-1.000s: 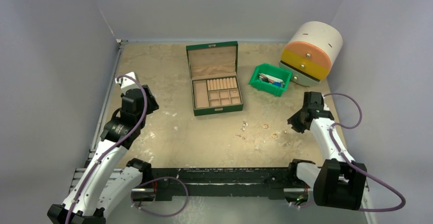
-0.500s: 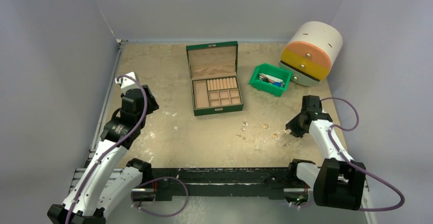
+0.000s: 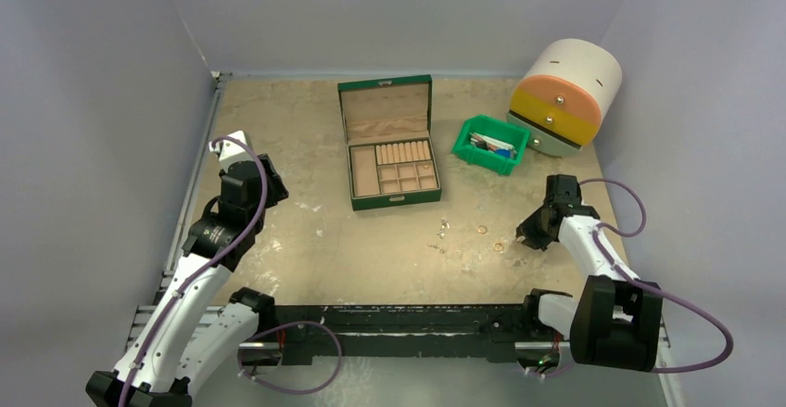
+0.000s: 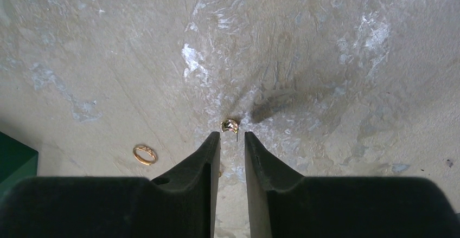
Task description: Organize the mixed jewelry
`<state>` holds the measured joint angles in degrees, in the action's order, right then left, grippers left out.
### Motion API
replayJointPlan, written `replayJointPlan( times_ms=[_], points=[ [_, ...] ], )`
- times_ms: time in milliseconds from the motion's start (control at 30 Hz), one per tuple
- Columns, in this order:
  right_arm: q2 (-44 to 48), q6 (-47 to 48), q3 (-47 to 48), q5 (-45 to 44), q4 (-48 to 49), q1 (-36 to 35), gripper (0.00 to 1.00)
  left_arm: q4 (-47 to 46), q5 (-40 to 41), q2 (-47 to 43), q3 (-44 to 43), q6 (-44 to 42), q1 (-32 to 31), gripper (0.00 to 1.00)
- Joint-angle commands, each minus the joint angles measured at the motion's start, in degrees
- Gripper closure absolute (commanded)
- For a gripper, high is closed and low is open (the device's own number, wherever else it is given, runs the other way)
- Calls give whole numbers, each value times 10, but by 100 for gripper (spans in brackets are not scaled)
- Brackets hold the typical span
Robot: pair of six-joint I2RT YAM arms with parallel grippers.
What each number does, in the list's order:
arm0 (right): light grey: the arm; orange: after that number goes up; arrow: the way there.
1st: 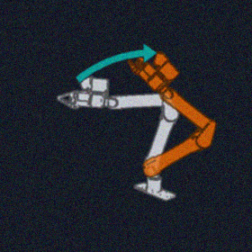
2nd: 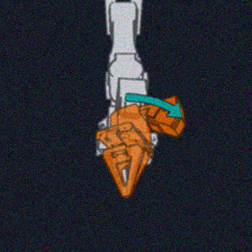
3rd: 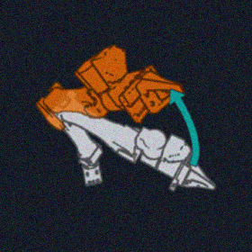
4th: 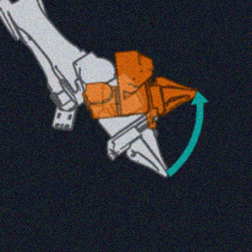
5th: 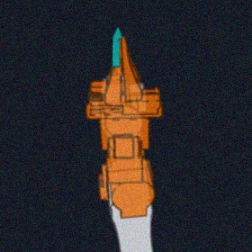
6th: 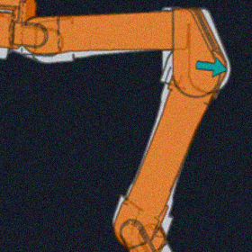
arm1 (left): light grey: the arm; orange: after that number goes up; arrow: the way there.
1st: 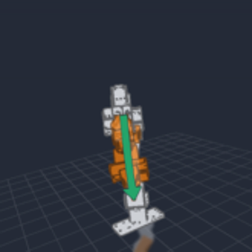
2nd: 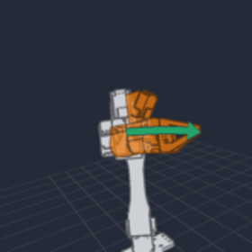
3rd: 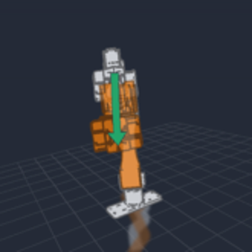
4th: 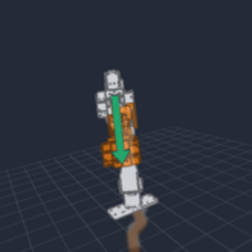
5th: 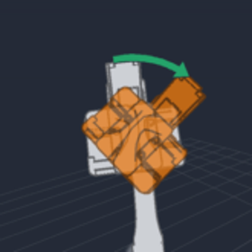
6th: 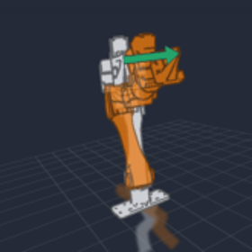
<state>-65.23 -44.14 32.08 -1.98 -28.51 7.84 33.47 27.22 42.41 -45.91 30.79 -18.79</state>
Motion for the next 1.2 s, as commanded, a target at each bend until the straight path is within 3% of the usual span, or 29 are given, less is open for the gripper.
replayJointPlan(
  times_ms=[0,233,467,1167],
  points=[
    [-7,-2,-7,-7,12,1,75,-31,6,-1,-7,-9,-2,52],
    [-9,-3,-10,-9,16,1,83,-31,6,0,-7,-9,-2,52],
    [-10,-2,-8,-13,16,1,100,-32,6,0,-7,-9,-2,52],
    [38,9,58,78,23,-17,100,-32,4,1,-7,-9,-2,52]
  ],
)
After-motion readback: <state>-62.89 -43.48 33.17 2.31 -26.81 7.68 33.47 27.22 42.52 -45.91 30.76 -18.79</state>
